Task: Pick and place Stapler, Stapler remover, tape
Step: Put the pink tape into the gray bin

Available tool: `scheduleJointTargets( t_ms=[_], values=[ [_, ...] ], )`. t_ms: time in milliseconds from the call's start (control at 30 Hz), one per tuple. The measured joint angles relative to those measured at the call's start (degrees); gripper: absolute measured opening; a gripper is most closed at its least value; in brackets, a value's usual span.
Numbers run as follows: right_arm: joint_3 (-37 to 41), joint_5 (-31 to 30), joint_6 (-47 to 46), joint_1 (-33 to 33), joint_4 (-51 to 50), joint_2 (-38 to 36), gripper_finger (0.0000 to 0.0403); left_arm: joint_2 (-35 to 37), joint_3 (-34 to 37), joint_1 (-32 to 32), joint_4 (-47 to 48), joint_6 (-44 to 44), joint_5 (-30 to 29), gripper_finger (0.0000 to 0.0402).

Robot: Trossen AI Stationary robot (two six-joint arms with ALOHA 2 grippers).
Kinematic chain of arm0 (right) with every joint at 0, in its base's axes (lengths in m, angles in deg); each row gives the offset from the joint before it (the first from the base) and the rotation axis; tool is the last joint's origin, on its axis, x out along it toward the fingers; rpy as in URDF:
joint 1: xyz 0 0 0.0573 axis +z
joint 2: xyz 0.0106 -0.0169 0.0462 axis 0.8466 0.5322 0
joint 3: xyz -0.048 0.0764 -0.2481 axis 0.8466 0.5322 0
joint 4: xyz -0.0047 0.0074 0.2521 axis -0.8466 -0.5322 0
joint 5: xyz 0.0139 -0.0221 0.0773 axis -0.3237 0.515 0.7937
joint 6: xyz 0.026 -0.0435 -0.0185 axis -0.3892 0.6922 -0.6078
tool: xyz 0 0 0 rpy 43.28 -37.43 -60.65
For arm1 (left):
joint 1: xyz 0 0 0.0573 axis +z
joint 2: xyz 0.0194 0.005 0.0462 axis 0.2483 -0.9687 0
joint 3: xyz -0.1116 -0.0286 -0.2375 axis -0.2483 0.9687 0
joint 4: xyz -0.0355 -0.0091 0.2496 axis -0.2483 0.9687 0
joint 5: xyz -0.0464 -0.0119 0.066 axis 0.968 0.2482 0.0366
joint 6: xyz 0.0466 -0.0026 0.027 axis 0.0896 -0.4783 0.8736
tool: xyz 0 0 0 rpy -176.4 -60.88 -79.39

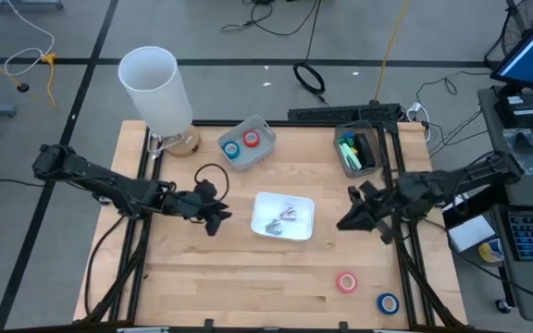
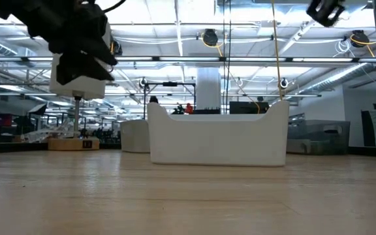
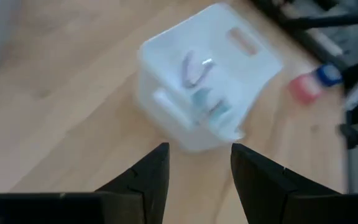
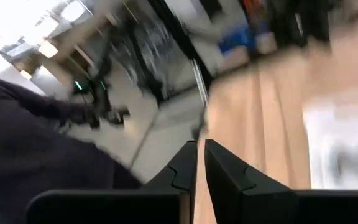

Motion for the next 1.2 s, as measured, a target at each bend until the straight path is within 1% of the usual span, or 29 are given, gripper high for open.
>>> scheduleJointTargets(
  t_ms=[67, 100, 167, 200, 267, 333, 400, 467, 533, 633, 767, 833, 900, 1067, 1200],
  values=[
    [-2.7, 0.3, -5.6, 1.5, -4.9, 3.0, 0.0022, 0.7, 0.6, 0.2, -1.6, 1.0, 1.0, 0.0170],
    [-4.2, 1.1, -8.3, 2.2, -6.1, 4.3, 0.0022, 1.4, 0.9, 0.2, -0.5, 1.7, 0.9, 0.0170],
    [-5.8, 3.2, -14.5, 3.9, -11.0, 6.6, 0.0022, 1.8, 1.1, 0.2, -1.9, 2.3, 0.8, 0.0170],
    [-6.1, 4.5, -18.4, 4.9, -13.2, 8.1, 0.0022, 2.2, 1.3, 0.2, -1.5, 2.5, 0.8, 0.0170],
    [-6.9, 6.7, -25.8, 6.5, -14.2, 10.4, 0.0022, 3.1, 1.8, 0.2, -0.1, 3.2, 0.7, 0.0170],
    [-6.9, 9.2, -34.2, 8.7, -16.3, 12.0, 0.0022, 3.2, 1.3, 0.2, -1.3, 3.9, 0.5, 0.0170],
    [-7.1, 12.5, -42.2, 10.7, -17.3, 14.2, 0.0022, 3.9, 1.7, 0.2, 0.3, 4.8, 0.4, 0.0170],
    [-6.8, 14.1, -51.1, 12.9, -21.5, 16.0, 0.0022, 3.6, 1.4, 0.4, -0.9, 5.2, -0.2, 0.0170],
    [-6.8, 13.7, -60.4, 14.4, -23.2, 17.2, 0.0022, 3.8, 1.7, 0.5, 0.4, 5.4, -0.6, 0.0170],
    [-5.8, 13.0, -72.2, 16.7, -24.5, 18.4, 0.0022, 3.7, 1.5, 0.6, -0.2, 5.5, -0.8, 0.0170],
    [-4.3, 7.0, -81.9, 19.7, -23.6, 20.0, 0.0022, 3.7, 1.6, 0.7, -0.3, 6.1, -1.0, 0.0170],
    [-3.9, 4.5, -85.1, 20.8, -22.4, 20.9, 0.0022, 3.7, 1.6, 0.7, -0.4, 6.0, -1.0, 0.0170],
    [-3.4, 4.3, -85.7, 21.7, -22.8, 21.7, 0.0022, 3.7, 1.6, 0.7, -0.4, 6.0, -1.0, 0.0170],
    [-3.1, 4.3, -79.4, 23.6, -22.3, 23.0, 0.0022, 3.7, 1.6, 0.7, -0.4, 6.2, -1.0, 0.0170],
    [-3.1, 4.4, -74.4, 23.8, -22.3, 23.2, 0.0022, 3.7, 1.6, 0.7, -0.3, 6.4, -1.0, 0.0170]
  ],
)
